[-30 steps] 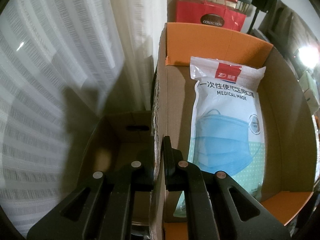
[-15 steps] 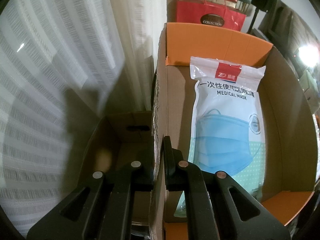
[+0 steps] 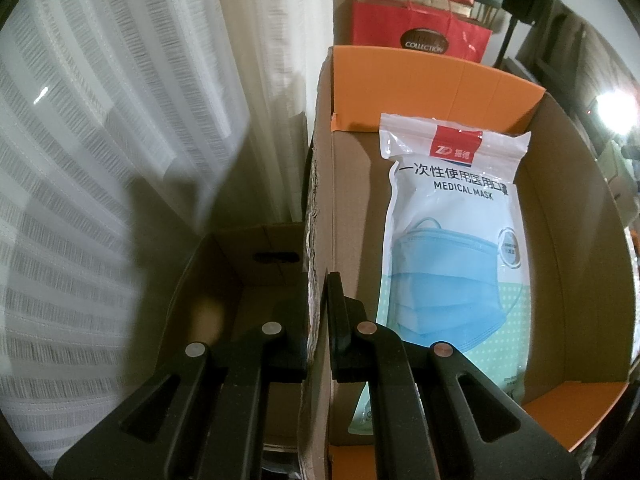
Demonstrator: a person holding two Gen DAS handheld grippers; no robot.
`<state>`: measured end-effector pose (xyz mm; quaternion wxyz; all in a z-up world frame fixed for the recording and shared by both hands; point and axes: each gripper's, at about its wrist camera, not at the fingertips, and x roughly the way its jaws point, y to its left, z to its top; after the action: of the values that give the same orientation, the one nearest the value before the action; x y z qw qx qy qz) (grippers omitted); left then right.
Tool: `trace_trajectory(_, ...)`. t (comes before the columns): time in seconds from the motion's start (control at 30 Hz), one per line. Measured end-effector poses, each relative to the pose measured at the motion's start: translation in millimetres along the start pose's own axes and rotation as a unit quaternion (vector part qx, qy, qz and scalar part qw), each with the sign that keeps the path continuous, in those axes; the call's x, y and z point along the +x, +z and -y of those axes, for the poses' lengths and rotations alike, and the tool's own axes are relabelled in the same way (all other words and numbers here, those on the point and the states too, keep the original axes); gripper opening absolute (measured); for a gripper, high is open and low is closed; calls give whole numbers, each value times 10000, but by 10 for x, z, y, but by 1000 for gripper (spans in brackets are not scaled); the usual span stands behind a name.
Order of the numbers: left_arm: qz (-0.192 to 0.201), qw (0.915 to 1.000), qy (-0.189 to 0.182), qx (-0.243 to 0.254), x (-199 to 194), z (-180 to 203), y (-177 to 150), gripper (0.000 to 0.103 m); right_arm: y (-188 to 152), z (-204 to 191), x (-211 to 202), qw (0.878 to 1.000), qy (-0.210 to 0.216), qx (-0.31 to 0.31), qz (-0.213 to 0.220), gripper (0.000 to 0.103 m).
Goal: Organize objects
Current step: 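Lift the pale green box with the right tool and carry it over the cardboard box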
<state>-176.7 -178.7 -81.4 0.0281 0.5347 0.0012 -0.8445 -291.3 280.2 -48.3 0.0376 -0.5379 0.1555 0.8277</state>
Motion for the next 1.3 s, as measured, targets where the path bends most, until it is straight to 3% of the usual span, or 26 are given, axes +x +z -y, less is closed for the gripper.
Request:
trace_trajectory(0.27,1,10000,11,3,-1,5,-1,7,27,60,159,9997,-80,237,-79,102)
trace_trajectory(0.73,8,10000,2,-6,-1,13,1,7,26,115,327,9993,-262,184,-185,102)
trace_trajectory(1.1,7,10000,8,-18,0,20,0,7,25,87,206,9992,-231,-335,-21,81)
trace_trajectory(1.3,4,10000,7,-27,5,24,-2,7,28,108,30,9987,17,-481,135,77)
